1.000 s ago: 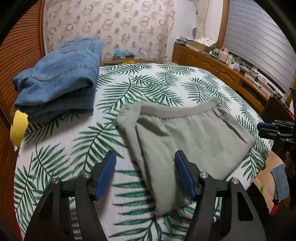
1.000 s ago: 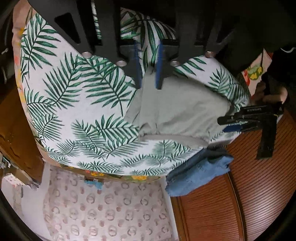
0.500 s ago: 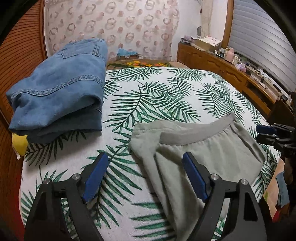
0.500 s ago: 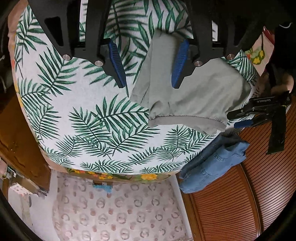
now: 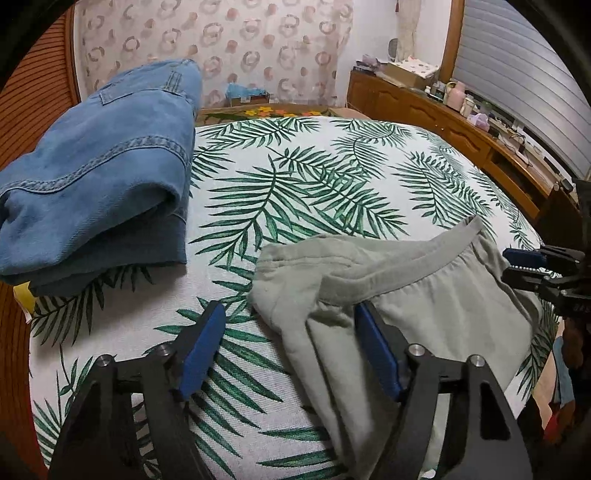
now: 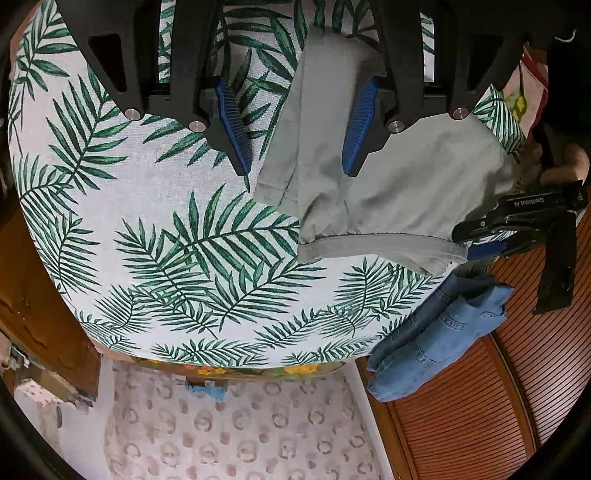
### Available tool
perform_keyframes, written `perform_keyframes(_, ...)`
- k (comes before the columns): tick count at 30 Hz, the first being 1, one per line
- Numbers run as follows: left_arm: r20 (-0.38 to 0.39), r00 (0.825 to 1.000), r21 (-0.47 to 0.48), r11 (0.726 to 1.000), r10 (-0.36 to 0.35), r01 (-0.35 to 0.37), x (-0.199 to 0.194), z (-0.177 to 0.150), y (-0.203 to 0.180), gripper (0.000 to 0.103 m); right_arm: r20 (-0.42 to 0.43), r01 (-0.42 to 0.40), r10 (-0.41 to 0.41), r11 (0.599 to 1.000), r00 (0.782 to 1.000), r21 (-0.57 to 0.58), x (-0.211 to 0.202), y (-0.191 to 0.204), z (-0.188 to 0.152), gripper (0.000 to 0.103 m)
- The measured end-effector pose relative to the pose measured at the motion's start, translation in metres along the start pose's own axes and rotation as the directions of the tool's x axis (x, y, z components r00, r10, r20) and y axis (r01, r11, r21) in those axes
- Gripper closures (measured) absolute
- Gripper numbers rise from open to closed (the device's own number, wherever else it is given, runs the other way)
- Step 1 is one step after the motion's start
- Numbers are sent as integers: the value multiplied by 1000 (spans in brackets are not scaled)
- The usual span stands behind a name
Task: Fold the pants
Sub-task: 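Close the left tool on the waistband while the right tool grips the pants' edge, then lift the folded grey pants with both tools and carry them toward the denim stack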
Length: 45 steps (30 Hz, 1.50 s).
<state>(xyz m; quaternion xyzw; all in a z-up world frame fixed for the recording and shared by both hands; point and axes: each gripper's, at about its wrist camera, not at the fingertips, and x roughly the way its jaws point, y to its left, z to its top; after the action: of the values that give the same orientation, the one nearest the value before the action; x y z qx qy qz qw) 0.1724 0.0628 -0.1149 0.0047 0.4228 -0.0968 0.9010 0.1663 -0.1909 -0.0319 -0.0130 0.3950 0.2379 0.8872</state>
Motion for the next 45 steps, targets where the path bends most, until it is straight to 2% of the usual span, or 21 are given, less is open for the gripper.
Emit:
perform_keyframes(2,10,1000,11,1000,-2,2,0,-1,-2,34,6,-9,9,1000,1000,8,0,0,0,50)
perform_keyframes(7,14,999,29,999,-31,31,-1,0,-6,55,19,-3,3,1000,1000,-4,3,4,-2,50)
perform_keyframes(11,14,999,40,998,-46,46,-2,0,-10,65,20,6,-5,1000,1000,-21,5,9,-2,50)
perform_keyframes(14,16,999,48,998,-52,51,-3,0,-13,72,24,20,-19,999,1000,-39,6,12,-3,62)
perform_keyframes(16,22,998,52,997,-53,52,-5,0,-16,82,27,15,-14,999,1000,-39,7,12,-3,73)
perform_keyframes(17,30,998,55,997,-55,53,-7,0,-17,83,26,10,-9,999,1000,-39,6,11,-3,77)
perform_keyframes(18,37,998,56,997,-55,52,-9,0,-18,85,22,-17,18,999,1000,-36,6,11,-4,88)
perform_keyframes(19,43,998,56,997,-56,53,-11,0,-19,87,20,-37,37,999,999,-30,7,11,-4,91)
perform_keyframes(27,156,986,65,996,-65,55,-48,2,-31,89,88,-36,40,998,995,-54,-8,18,-8,94)
perform_keyframes(35,277,957,93,994,-85,61,-94,8,-51,89,181,-47,58,997,982,-64,-39,20,-9,95)
perform_keyframes(45,360,928,119,991,-94,54,-126,15,-62,89,288,-39,61,996,956,-82,-84,20,-9,95)
